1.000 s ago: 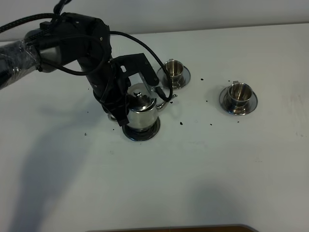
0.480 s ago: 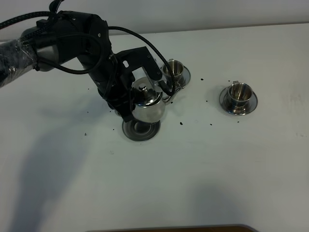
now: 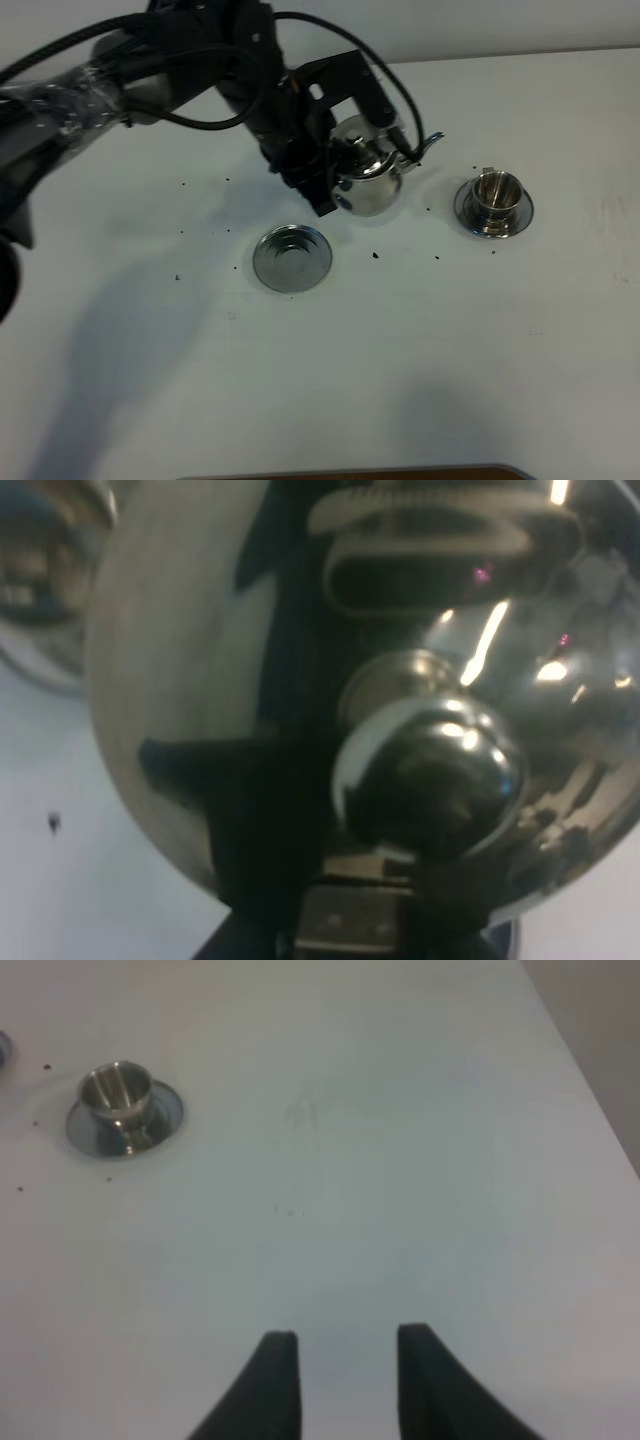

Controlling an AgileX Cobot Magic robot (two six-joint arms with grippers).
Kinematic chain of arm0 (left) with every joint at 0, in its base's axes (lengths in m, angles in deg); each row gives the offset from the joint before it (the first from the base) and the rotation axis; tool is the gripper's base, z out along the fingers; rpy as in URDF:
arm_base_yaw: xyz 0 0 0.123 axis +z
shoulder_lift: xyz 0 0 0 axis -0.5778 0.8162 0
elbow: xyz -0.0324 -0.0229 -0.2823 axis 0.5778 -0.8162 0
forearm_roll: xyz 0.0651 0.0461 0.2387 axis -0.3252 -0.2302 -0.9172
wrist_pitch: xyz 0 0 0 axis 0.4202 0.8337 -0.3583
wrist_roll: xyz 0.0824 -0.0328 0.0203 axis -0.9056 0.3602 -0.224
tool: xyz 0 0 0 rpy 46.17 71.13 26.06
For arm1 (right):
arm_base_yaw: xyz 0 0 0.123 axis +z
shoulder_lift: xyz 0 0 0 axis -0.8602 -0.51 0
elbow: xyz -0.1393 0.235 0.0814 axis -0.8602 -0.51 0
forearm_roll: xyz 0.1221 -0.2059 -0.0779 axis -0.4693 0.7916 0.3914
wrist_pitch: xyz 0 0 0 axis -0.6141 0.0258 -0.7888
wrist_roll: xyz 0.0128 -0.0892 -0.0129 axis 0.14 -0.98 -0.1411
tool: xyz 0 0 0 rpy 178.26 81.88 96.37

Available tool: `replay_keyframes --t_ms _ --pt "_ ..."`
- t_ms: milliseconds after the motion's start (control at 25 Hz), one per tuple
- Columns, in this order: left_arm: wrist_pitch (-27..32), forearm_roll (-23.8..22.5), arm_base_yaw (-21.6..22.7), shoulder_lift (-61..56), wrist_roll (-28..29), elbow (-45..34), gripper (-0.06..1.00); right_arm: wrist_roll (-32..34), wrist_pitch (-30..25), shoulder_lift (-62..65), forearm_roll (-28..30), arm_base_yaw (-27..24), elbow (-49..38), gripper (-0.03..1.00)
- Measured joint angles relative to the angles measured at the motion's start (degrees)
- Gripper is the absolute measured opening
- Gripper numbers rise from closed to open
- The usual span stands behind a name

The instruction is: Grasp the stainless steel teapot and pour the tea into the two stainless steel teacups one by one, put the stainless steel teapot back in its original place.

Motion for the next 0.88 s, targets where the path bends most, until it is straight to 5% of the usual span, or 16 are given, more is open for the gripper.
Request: replay_keyframes --t_ms 440,880 --pt "7.4 -4.1 -2.5 15.2 -0.3 24.3 0.25 0.0 0.0 0.0 0.0 0.0 0.0 0.24" --pt "7.5 -4.7 -3.8 17.1 -3.1 26.9 0.25 0.0 0.0 0.0 0.0 0.0 0.0 0.24"
